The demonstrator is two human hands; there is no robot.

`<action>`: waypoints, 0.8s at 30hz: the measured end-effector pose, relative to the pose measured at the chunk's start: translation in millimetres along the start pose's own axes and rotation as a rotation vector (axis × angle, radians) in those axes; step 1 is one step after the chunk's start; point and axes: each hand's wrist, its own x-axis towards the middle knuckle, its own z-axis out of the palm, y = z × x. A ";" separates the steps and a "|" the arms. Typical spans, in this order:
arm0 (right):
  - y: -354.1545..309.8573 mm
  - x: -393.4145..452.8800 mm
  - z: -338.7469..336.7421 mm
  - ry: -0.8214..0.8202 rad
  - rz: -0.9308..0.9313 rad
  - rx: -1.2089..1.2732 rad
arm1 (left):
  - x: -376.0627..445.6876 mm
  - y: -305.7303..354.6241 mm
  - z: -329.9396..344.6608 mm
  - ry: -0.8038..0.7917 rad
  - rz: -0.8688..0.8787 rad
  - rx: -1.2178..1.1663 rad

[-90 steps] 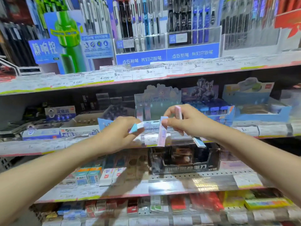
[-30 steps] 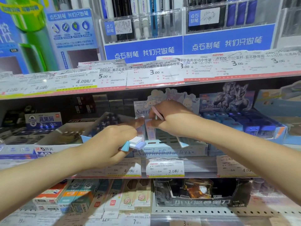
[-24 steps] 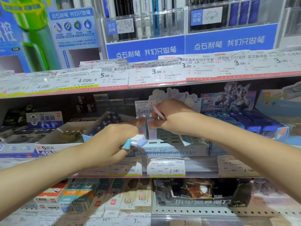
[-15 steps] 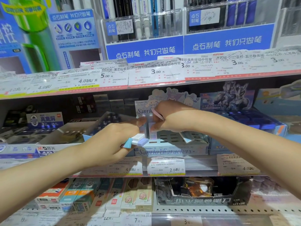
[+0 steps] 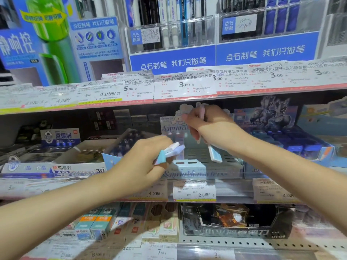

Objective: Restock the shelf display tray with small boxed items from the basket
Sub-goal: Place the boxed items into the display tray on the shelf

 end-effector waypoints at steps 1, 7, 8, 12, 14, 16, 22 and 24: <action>-1.4 -2.1 3.2 0.032 -0.030 0.036 | 1.3 6.3 2.9 0.019 -0.043 -0.084; -4.1 -7.5 18.7 0.153 -0.144 0.068 | 8.4 31.0 15.9 0.110 -0.359 -0.597; -4.9 -7.9 21.6 0.155 -0.136 0.076 | 9.3 33.4 16.5 0.118 -0.401 -0.654; -9.2 -8.3 27.7 0.140 -0.128 0.138 | 11.7 37.6 16.3 0.116 -0.515 -0.703; -11.1 -9.2 26.8 0.095 -0.120 0.177 | 11.3 37.9 14.0 0.112 -0.568 -0.711; -13.7 -9.1 21.2 0.026 -0.079 0.191 | 9.9 36.9 12.3 0.096 -0.615 -0.725; -6.0 -3.8 -11.2 -0.083 0.147 0.395 | -0.3 28.4 10.8 0.137 -0.697 -0.744; -0.3 -8.7 -12.0 -0.168 0.130 0.428 | -1.5 26.5 9.8 0.166 -0.723 -0.772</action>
